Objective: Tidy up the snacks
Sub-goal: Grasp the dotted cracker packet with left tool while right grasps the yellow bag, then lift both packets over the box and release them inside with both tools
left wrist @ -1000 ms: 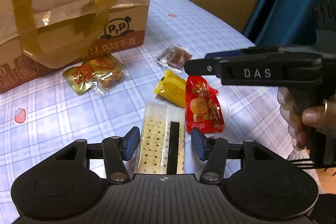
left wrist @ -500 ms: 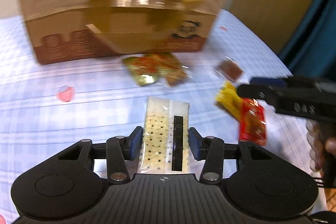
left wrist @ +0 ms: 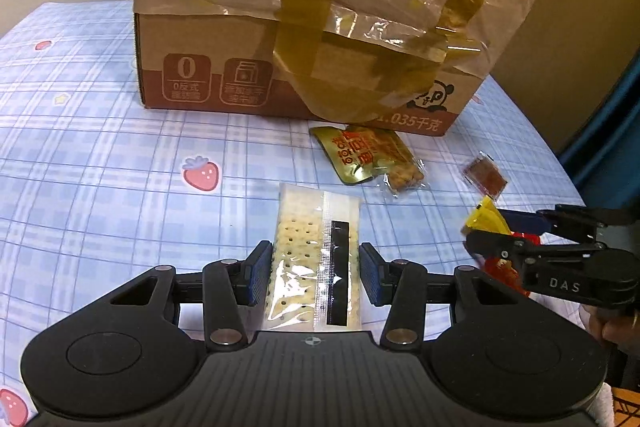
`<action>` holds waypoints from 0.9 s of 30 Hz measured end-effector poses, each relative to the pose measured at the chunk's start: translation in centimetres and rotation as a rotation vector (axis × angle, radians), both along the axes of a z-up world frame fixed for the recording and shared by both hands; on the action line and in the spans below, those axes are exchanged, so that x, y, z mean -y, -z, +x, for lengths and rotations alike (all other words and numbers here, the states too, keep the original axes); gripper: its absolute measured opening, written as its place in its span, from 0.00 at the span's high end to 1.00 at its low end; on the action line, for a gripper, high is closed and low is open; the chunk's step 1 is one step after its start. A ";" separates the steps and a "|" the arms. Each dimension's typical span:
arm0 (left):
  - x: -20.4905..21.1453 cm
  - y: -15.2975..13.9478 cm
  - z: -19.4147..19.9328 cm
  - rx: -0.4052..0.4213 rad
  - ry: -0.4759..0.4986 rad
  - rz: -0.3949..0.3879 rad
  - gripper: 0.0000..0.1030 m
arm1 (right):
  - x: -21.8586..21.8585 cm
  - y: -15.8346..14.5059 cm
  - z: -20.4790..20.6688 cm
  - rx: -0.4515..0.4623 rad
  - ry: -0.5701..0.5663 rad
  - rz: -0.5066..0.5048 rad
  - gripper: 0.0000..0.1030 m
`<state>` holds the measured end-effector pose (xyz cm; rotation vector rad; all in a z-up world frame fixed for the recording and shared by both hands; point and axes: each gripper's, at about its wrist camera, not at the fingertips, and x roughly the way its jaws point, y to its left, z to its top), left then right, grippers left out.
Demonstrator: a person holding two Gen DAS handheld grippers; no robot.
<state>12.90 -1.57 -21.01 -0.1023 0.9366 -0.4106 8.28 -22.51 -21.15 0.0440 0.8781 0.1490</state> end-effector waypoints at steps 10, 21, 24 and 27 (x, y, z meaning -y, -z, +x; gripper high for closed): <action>0.3 0.0 -0.7 0.025 -0.013 0.007 0.52 | 0.1 -0.3 -0.3 0.048 0.019 0.067 0.60; -1.7 -2.3 -0.5 0.081 -0.067 -0.055 0.52 | 1.2 -4.5 0.1 0.186 0.073 0.150 0.60; -2.1 -4.1 -0.3 0.135 -0.054 -0.059 0.52 | 1.0 -6.0 0.2 0.225 0.063 0.152 0.60; -2.5 -6.9 0.1 0.215 -0.039 -0.066 0.52 | 0.8 -7.8 0.4 0.274 0.057 0.168 0.60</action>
